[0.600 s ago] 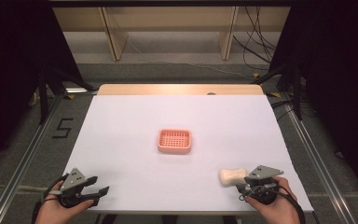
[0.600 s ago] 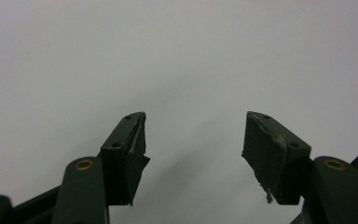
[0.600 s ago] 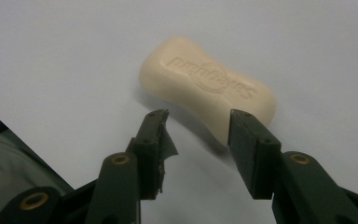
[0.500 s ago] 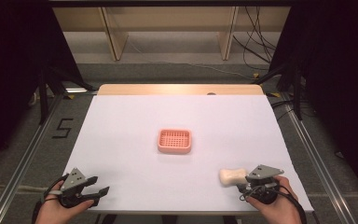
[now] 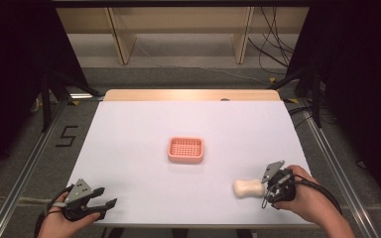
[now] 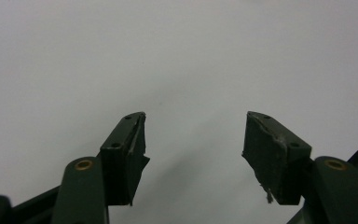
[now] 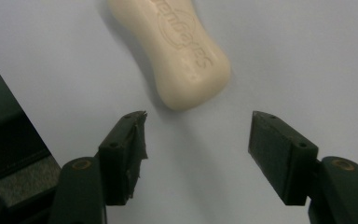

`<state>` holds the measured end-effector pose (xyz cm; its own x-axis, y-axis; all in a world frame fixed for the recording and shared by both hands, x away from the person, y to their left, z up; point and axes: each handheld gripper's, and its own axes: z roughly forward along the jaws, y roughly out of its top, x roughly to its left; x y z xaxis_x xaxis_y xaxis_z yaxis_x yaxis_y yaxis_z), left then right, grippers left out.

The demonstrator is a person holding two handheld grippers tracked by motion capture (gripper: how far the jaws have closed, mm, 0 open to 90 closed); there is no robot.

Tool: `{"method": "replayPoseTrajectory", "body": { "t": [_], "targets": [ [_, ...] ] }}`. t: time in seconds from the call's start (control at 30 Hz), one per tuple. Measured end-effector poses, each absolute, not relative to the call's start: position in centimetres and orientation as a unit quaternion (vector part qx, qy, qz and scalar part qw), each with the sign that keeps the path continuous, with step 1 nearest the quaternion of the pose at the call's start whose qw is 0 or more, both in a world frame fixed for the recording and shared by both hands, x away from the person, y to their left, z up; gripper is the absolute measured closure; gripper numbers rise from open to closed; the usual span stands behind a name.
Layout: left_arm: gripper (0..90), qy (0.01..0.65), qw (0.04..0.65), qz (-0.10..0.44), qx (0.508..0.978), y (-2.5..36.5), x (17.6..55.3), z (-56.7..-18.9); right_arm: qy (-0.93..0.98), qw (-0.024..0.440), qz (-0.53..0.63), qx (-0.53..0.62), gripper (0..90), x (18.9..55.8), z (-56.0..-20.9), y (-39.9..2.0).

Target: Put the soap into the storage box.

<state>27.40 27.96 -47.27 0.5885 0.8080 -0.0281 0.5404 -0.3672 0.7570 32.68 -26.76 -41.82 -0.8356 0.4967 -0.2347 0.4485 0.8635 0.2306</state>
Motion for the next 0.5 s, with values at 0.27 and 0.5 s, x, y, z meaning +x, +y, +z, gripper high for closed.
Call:
{"method": "replayPoseTrajectory", "body": {
  "t": [0.27,0.5],
  "targets": [
    [38.6,0.420,0.376,0.181,0.806,28.0,27.4,-47.3,0.977,0.109,0.043,0.176,32.1,34.6,-42.2,-25.7],
    [38.6,0.419,0.378,0.174,0.807,28.0,27.4,-47.3,0.989,0.089,0.035,0.112,33.6,35.9,-42.8,-24.1]
  ]
}}
